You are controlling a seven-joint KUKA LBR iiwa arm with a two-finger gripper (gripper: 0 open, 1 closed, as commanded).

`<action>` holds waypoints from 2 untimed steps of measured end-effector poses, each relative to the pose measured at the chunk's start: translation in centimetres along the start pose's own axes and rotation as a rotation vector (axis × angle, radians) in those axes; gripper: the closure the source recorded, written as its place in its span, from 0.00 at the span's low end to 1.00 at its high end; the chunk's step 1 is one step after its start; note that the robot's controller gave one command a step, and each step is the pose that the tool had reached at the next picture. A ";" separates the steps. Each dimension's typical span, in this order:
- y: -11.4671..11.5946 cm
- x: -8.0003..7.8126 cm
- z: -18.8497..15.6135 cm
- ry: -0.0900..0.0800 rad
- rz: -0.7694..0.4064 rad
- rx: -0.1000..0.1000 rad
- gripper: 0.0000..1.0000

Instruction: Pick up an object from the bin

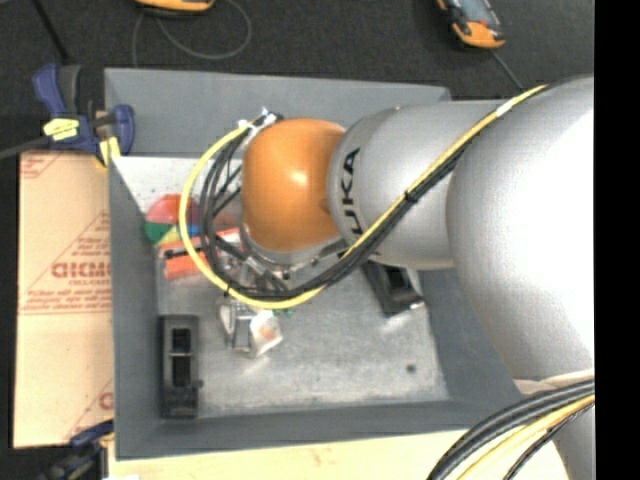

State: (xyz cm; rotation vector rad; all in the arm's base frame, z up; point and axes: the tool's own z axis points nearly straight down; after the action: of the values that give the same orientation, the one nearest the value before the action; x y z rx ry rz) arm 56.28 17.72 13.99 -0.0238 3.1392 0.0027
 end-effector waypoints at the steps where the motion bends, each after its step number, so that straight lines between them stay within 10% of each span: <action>1: -2.1 -2.1 3.3 -0.005 -0.049 0.000 0.00; 2: -7.7 -1.5 3.2 -0.001 -0.032 0.000 1.00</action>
Offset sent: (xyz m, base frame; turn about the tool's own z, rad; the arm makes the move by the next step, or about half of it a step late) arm 0.0152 -0.0758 -0.0335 -0.0352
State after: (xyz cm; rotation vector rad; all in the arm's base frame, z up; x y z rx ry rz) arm 57.95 10.07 10.77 -0.0733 3.1375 0.0024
